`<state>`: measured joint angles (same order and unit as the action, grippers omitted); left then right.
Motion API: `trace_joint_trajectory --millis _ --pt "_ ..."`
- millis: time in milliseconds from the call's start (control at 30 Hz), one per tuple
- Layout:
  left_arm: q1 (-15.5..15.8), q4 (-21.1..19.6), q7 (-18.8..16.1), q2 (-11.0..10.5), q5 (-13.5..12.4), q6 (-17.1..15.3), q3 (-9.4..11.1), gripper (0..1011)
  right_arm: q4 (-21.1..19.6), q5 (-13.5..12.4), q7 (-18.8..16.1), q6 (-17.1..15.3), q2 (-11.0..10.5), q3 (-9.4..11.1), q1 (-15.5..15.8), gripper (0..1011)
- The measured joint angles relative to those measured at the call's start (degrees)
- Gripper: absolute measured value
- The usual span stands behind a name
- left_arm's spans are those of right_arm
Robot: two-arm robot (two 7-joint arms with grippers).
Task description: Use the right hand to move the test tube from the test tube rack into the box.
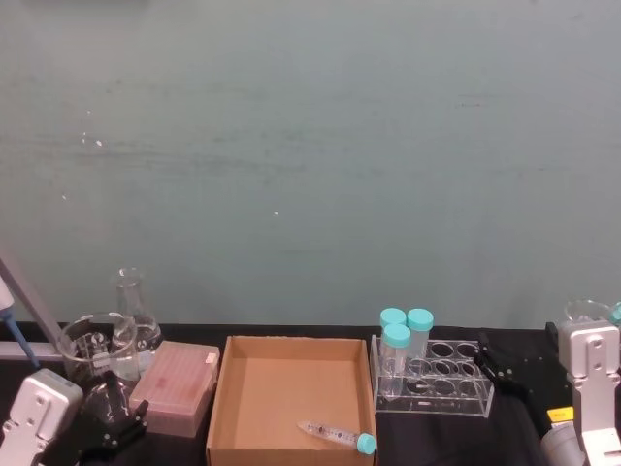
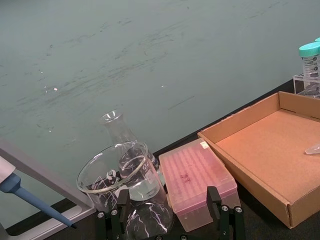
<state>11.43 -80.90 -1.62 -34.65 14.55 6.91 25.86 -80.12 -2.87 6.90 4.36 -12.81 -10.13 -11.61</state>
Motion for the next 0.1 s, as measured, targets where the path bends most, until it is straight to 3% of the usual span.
trace_joint_trajectory --millis 100 --pt "0.00 0.00 0.00 0.00 0.00 0.00 0.00 1000 -0.02 0.03 0.02 0.01 -0.01 -0.02 0.00 1002"
